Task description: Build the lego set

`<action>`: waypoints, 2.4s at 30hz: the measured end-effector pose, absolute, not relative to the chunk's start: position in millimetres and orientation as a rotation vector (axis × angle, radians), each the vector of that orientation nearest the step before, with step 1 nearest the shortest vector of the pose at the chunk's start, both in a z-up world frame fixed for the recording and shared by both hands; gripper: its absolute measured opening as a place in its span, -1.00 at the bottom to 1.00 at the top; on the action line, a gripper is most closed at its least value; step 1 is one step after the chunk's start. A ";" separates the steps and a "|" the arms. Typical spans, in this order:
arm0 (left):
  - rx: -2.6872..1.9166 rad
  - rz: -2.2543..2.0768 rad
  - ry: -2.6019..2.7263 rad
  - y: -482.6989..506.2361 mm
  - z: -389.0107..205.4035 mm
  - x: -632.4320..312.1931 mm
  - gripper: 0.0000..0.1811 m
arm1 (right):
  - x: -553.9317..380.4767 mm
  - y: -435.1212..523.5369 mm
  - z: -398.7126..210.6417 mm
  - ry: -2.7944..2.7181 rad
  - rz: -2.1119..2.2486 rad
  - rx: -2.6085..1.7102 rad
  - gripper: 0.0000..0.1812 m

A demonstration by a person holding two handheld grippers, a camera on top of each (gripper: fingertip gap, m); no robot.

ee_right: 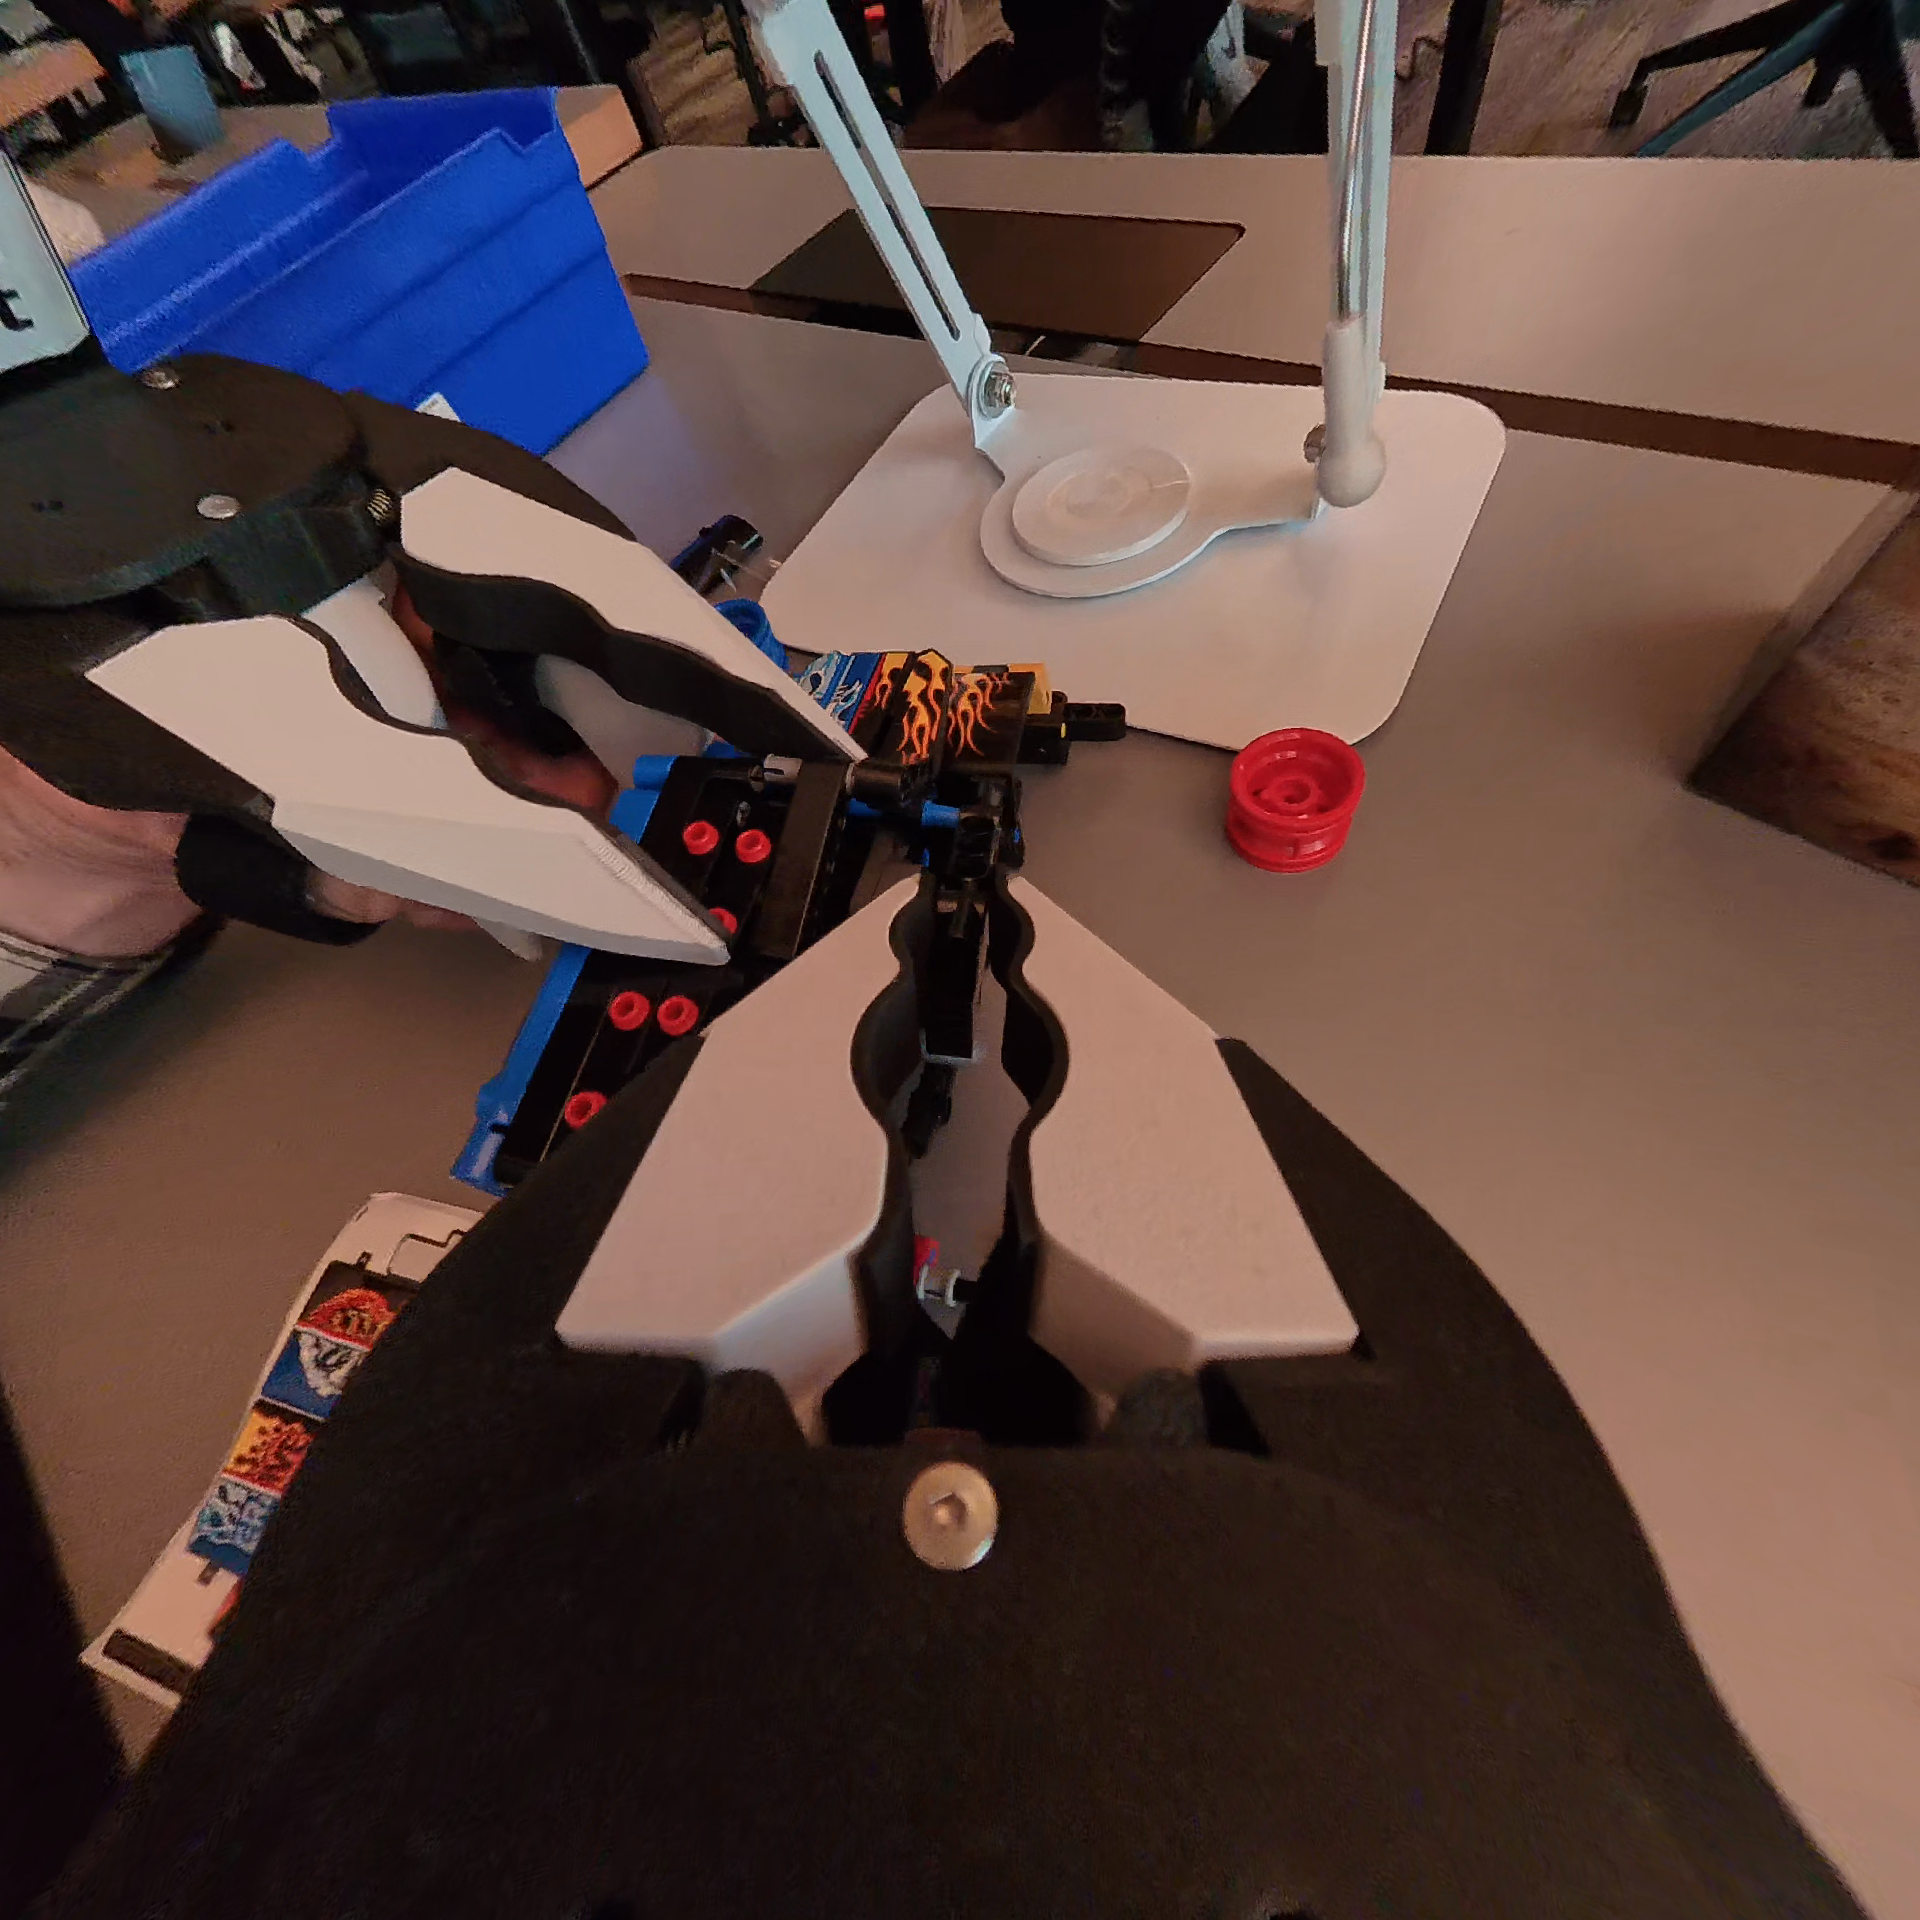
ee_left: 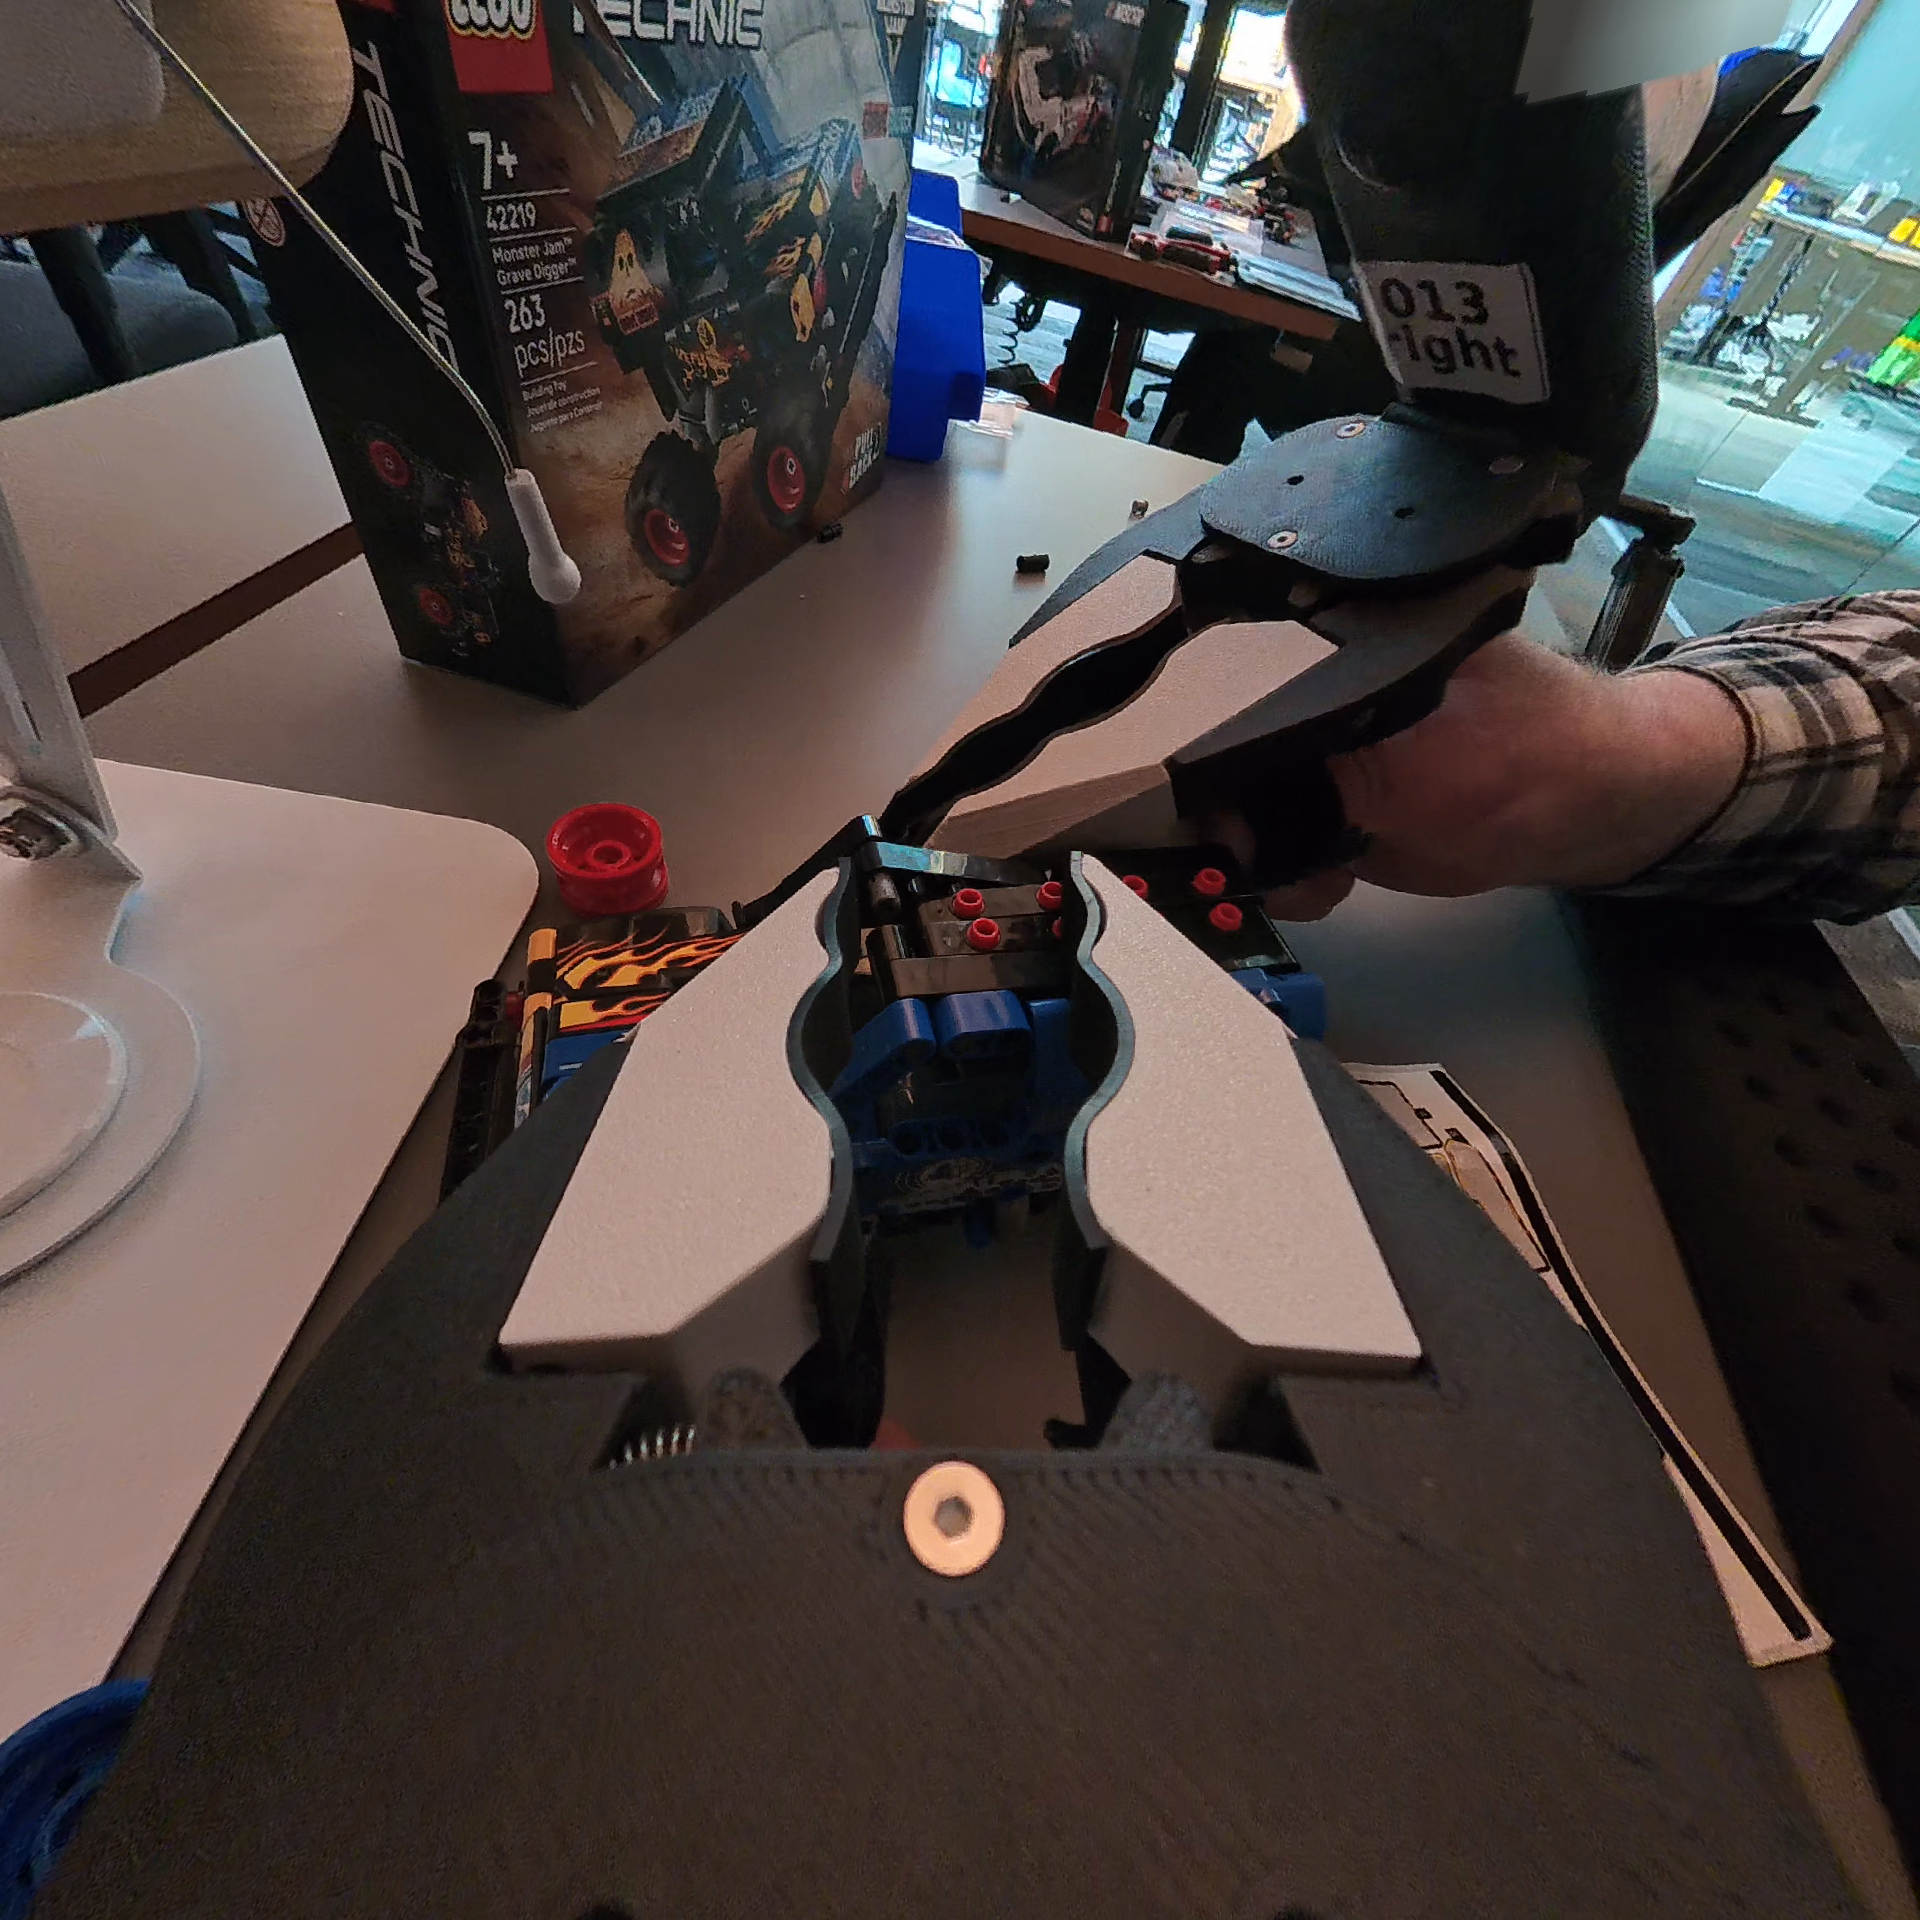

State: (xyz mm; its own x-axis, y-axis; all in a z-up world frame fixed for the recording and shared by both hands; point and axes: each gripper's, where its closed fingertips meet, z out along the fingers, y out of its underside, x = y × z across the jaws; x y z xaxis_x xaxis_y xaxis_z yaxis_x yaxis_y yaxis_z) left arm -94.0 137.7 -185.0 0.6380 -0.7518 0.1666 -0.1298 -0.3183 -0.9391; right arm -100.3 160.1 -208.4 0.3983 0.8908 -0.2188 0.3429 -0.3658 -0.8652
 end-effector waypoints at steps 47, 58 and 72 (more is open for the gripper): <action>-2.276 -0.077 1.033 154.5 -192.5 -107.4 -0.90 | -98.3 160.9 -207.2 -1.106 1.051 -1.897 -0.94; -2.144 0.117 0.960 152.5 -191.2 -107.8 -0.92 | -101.0 153.9 -206.3 -1.064 1.024 -1.907 -0.93; -2.014 0.174 0.822 147.5 -184.7 -110.2 -0.93 | -105.3 141.7 -203.4 -1.035 0.955 -1.891 -0.91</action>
